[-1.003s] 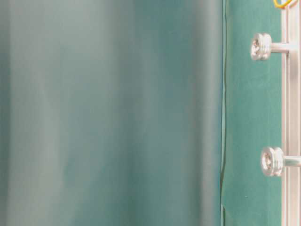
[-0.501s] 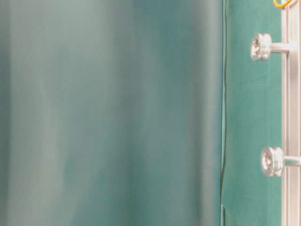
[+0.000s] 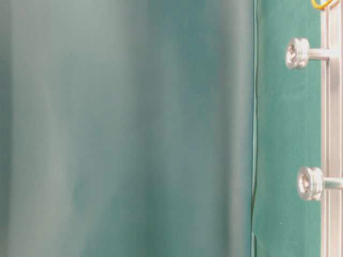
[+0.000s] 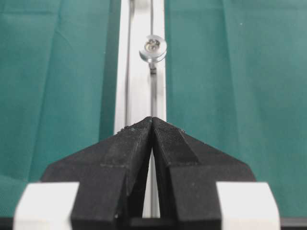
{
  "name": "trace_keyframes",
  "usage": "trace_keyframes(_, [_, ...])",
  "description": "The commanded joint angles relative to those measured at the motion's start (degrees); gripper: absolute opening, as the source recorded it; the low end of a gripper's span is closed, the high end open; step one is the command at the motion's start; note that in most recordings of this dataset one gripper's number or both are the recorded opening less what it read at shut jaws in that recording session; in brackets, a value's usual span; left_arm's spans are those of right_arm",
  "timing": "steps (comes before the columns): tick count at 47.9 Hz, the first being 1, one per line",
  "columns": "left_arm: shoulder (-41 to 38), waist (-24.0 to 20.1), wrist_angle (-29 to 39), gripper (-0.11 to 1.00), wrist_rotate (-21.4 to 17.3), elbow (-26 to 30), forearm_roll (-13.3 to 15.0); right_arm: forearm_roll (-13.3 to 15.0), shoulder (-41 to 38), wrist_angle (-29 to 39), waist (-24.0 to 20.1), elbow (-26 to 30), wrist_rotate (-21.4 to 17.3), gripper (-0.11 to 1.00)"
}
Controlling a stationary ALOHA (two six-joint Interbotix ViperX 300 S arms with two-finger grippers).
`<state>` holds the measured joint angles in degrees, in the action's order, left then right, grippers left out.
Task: Hook the rubber onto the shaft.
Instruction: 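Move the right gripper over the orange rubber band at the rail's right end, then lower the open right gripper and close it on the band's near edge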
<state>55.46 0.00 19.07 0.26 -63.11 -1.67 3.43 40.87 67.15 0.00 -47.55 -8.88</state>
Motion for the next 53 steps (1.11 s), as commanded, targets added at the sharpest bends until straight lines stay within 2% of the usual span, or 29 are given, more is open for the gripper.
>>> trace_keyframes(1, [-0.3,-0.2,-0.5,0.02,0.0,1.8,-0.2,0.1,-2.3,-1.9,0.1,2.5,0.0,0.99])
trace_keyframes(12, [-0.3,-0.2,-0.5,0.02,0.0,2.1,-0.2,0.1,-9.1,-6.4,0.1,6.6,0.1,0.99])
trace_keyframes(26, [-0.3,-0.2,-0.5,0.02,0.0,2.4,-0.2,0.1,-15.8,-8.2,0.1,11.0,0.1,0.99])
trace_keyframes(53, [-0.3,-0.2,-0.4,0.02,0.0,2.5,-0.2,0.1,-16.8,-8.2,0.1,11.5,0.1,0.99])
